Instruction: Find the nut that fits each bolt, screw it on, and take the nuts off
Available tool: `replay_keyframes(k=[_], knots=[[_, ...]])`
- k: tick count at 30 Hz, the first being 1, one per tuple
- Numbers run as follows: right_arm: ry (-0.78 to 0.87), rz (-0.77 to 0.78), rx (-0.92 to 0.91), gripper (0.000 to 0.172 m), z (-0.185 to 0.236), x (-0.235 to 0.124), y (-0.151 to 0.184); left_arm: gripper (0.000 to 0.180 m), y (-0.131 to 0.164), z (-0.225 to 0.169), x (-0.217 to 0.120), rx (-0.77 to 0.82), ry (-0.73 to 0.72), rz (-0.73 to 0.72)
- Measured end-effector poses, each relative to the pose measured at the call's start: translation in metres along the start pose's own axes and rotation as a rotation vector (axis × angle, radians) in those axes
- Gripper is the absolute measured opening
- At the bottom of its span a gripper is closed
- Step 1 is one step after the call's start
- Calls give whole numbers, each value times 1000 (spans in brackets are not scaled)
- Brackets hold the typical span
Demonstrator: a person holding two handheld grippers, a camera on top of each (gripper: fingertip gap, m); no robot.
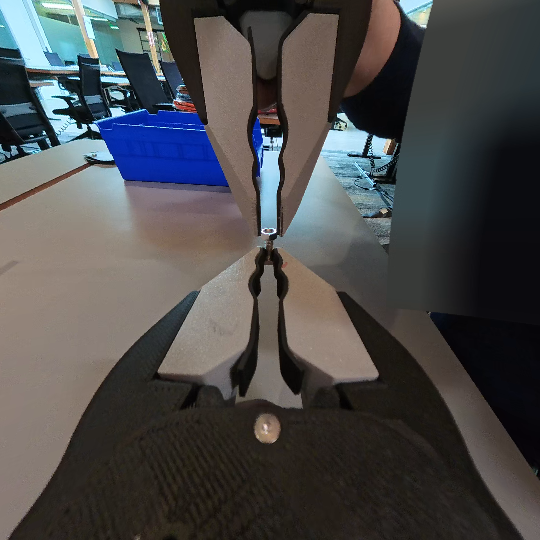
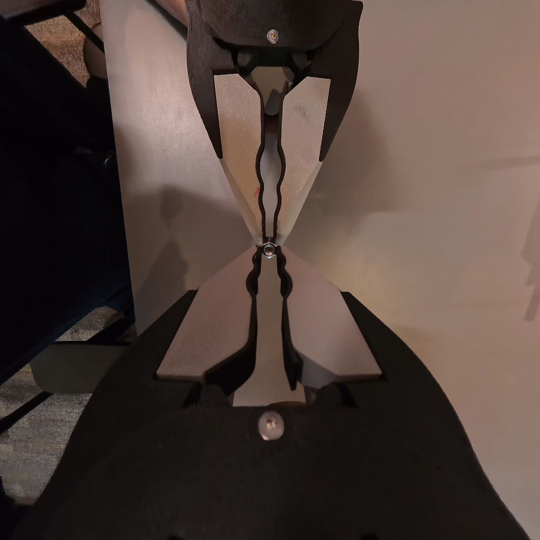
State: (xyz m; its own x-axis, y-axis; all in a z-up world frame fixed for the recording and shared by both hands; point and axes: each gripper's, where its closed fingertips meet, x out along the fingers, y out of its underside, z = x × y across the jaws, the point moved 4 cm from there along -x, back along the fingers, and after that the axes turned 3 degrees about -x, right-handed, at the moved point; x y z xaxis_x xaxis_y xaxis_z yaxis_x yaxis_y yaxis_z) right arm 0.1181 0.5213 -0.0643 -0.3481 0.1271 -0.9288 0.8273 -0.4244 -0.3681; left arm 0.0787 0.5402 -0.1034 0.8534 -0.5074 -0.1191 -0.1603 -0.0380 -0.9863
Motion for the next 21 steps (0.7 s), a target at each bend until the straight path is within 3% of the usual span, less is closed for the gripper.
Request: replay_keyframes(k=[21], knots=[[7,-10,-18,7,-1,0,0,3,-2,1,-1,-5,-2,-15]])
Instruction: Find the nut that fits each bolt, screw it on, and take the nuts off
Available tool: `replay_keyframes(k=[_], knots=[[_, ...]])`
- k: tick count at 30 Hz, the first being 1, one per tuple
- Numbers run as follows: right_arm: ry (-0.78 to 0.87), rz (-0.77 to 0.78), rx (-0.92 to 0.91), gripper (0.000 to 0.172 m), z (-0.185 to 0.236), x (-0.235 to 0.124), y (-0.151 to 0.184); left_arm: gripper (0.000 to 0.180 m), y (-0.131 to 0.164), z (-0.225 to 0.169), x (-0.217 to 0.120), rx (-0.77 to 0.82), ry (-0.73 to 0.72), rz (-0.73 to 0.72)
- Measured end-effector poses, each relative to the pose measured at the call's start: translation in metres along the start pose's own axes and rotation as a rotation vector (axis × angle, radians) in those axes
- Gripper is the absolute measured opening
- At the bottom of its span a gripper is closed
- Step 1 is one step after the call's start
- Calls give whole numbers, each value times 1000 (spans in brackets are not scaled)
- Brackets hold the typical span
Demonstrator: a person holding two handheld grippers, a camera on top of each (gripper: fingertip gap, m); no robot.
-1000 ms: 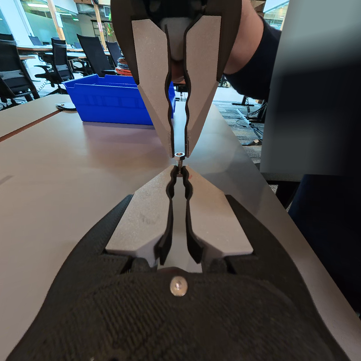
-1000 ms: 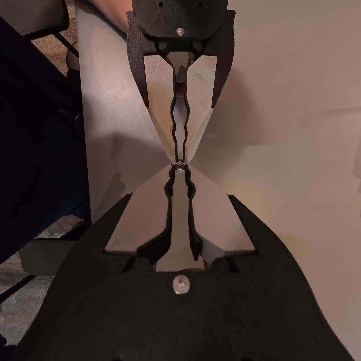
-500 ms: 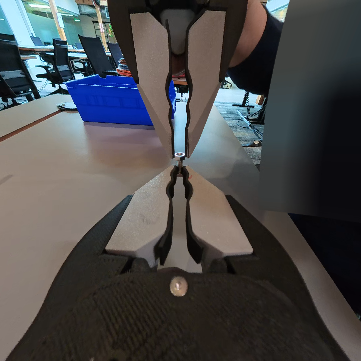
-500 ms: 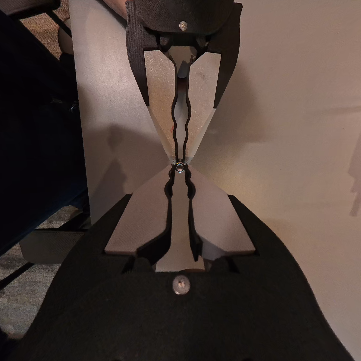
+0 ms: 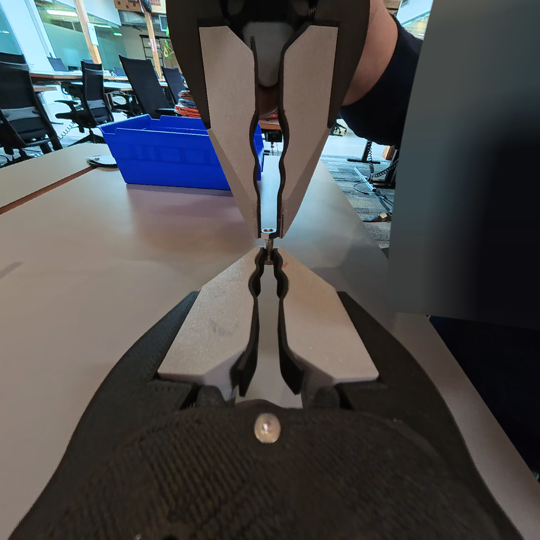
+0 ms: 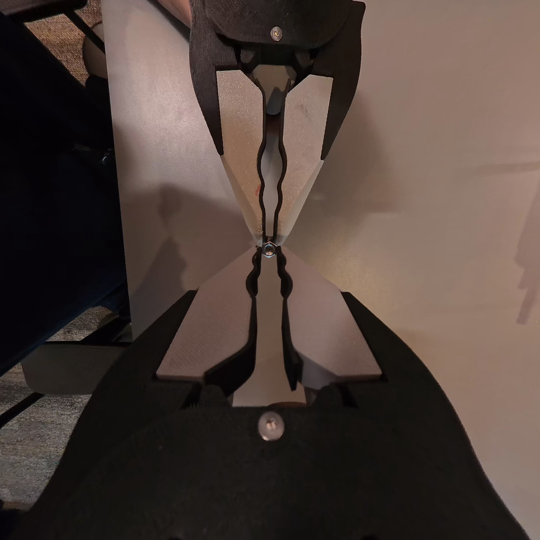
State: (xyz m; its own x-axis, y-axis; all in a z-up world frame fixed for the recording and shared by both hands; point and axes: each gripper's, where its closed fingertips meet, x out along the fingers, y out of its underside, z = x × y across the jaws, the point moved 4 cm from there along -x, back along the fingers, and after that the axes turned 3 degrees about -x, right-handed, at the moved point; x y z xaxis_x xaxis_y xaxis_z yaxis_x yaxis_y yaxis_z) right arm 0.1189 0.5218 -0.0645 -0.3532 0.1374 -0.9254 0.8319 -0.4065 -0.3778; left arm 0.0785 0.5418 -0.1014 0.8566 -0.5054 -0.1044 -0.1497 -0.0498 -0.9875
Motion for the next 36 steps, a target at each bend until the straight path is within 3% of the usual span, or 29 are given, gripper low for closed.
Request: replay_keyframes(k=[27,32,36], knots=[[38,-15,-28,12,-1,-10,-4,3,-1,1,-1,-7,0,-7],[134,-257,-37,13,4,-37,-7,3,-3,1,-3,-14,8,-25],[256,-621,-4,10,8,-46,5,3,-5,0,-4,-21,21,-41]])
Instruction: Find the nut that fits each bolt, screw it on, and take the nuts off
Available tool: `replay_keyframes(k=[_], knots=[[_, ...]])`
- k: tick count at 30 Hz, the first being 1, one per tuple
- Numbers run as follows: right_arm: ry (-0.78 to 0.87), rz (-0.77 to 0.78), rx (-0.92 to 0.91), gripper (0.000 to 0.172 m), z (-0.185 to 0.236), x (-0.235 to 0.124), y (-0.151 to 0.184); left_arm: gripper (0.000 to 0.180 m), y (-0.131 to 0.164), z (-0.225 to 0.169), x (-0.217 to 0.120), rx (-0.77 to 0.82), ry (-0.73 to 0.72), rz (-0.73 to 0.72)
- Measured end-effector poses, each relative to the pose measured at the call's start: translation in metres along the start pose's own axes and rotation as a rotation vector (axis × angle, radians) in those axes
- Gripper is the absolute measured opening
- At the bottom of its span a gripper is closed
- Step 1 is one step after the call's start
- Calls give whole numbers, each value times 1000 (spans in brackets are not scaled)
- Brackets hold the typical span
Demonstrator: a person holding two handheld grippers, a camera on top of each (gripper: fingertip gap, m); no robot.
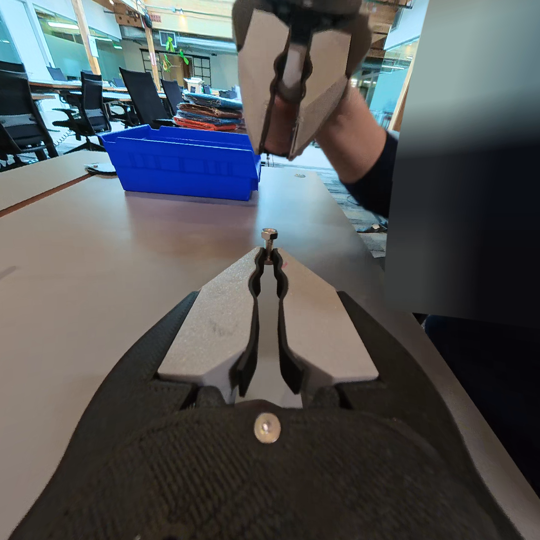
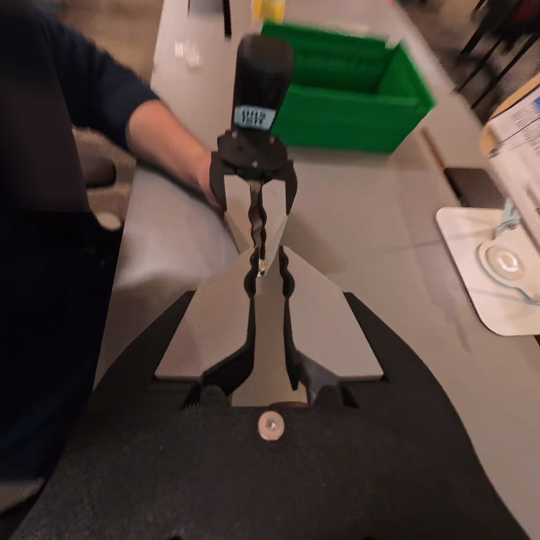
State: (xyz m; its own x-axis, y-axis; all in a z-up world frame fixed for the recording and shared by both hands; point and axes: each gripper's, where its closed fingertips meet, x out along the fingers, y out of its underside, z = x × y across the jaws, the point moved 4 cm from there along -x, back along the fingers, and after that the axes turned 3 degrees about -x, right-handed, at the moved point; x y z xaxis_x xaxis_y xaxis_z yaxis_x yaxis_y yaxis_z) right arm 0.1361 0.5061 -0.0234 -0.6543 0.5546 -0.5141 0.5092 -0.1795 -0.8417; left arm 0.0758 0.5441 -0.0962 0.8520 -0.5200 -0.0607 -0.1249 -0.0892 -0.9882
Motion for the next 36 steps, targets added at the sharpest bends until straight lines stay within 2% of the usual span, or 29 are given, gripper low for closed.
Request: replay_keyframes(k=[5,7,15,18,23,29,36], knots=[[64,-384,77,13,8,-7,10,3,-3,-4,-1,5,23,-27],[79,-472,91,12,8,-5,16,3,-5,-5,-2,0,38,-45],[13,-532,146,16,12,16,32,3,-11,-6,-3,-55,55,-71],[56,-591,144,18,8,3,26,3,-18,-3,-6,-140,65,-103],[125,-669,117,13,4,-24,22,3,-28,0,-12,-124,36,-117],[190,-632,129,11,-6,-24,33,3,-45,-11,-10,-92,24,-109],[208,-602,158,11,-14,-20,42,3,-49,-9,-14,-141,-23,-89]])
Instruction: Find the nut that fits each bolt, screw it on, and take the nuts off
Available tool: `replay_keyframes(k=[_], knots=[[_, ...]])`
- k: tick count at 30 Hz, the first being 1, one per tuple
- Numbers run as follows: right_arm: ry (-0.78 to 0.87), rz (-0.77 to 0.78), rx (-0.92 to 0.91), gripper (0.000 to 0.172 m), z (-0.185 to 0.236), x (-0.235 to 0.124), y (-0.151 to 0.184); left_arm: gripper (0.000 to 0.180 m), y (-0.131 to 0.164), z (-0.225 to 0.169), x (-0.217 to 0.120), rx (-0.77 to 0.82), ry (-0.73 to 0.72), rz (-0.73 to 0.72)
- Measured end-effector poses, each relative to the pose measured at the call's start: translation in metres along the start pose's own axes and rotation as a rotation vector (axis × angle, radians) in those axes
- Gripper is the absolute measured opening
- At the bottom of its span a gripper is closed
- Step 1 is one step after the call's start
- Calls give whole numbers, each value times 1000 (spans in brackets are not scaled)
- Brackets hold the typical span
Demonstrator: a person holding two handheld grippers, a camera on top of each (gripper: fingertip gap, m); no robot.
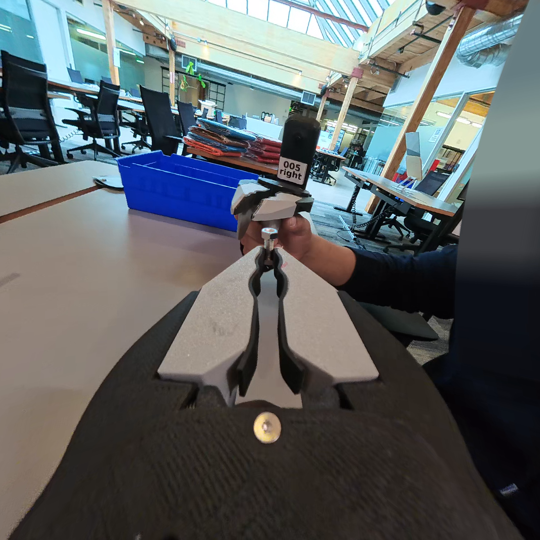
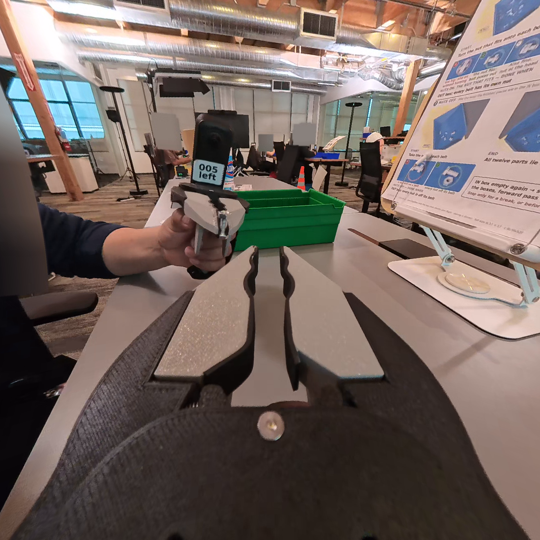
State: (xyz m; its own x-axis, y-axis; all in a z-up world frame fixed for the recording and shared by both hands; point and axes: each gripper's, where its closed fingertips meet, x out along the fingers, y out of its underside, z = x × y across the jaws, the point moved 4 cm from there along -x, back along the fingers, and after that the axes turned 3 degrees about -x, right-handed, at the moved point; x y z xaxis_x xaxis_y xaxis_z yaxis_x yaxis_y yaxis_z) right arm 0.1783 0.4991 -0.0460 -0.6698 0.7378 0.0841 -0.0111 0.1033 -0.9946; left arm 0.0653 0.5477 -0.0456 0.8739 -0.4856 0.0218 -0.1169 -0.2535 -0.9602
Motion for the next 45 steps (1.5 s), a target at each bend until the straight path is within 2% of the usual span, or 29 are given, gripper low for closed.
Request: replay_keyframes(k=[17,22,28,35,45], knots=[[-29,47,-51,10,11,9,5,3,-20,-13,-13,41,20,-52],[-80,28,-40,10,19,10,0,3,-11,-12,-11,96,15,-17],[-226,-69,48,12,45,14,-18,3,4,-15,-4,151,92,-28],[-204,-8,4,16,58,37,-10,3,14,-17,3,165,99,2],[-209,-3,11,15,56,31,-11,3,15,-20,4,164,111,-2]])
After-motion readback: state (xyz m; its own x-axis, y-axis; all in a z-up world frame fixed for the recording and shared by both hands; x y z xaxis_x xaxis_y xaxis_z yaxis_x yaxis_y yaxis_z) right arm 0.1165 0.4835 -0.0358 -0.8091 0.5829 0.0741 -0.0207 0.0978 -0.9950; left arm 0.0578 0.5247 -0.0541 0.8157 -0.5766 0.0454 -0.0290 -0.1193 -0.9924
